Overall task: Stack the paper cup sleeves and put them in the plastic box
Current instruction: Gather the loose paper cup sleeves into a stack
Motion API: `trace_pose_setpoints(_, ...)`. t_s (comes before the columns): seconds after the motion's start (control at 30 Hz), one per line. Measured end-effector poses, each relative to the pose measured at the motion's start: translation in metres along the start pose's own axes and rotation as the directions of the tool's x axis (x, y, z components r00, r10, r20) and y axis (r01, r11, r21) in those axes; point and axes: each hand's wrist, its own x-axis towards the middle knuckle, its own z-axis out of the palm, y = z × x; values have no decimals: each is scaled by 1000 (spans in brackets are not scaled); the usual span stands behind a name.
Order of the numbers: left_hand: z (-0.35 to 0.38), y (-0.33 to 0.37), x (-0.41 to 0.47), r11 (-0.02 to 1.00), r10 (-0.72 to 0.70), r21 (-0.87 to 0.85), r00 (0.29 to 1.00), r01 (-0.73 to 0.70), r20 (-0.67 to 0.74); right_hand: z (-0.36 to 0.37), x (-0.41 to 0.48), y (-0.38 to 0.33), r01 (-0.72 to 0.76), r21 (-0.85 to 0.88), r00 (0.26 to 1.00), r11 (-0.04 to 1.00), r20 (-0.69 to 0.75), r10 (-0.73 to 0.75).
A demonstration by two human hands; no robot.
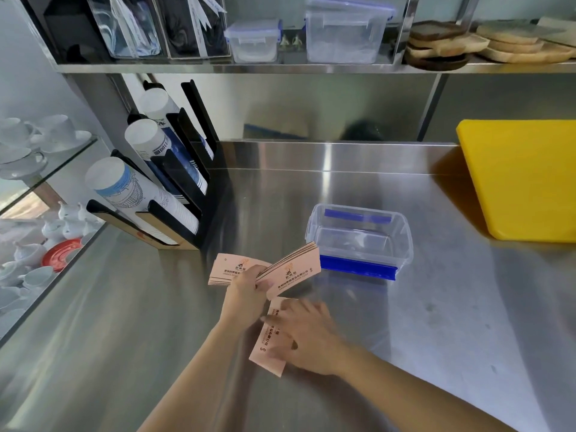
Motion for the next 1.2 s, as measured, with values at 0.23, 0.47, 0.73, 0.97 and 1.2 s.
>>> trace_pose_setpoints(0.23,1,-2,2,999,7,-31,1000,-6,17,10,1,-8,68,56,993,996,98,-73)
trace_pose_setpoints(0.47,3,-5,-1,998,-23,-50,999,24,30,18,-10,9,-201,117,971,973,-110,214)
trace_pose_setpoints(0.73,4,-7,-1,1000,-22,3,998,22,53,-4,2,23,-309,-5,950,951,31,309)
trace_pose_setpoints(0.97,3,-1,-5,998,10,66,996,-16,89,-30,3,36,-235,134,958,963,-135,253)
trace_pose_setpoints(1.2,4,-4,-3,999,35,-6,956,-35,292,-33,1,38,-260,18,885,965,-394,246)
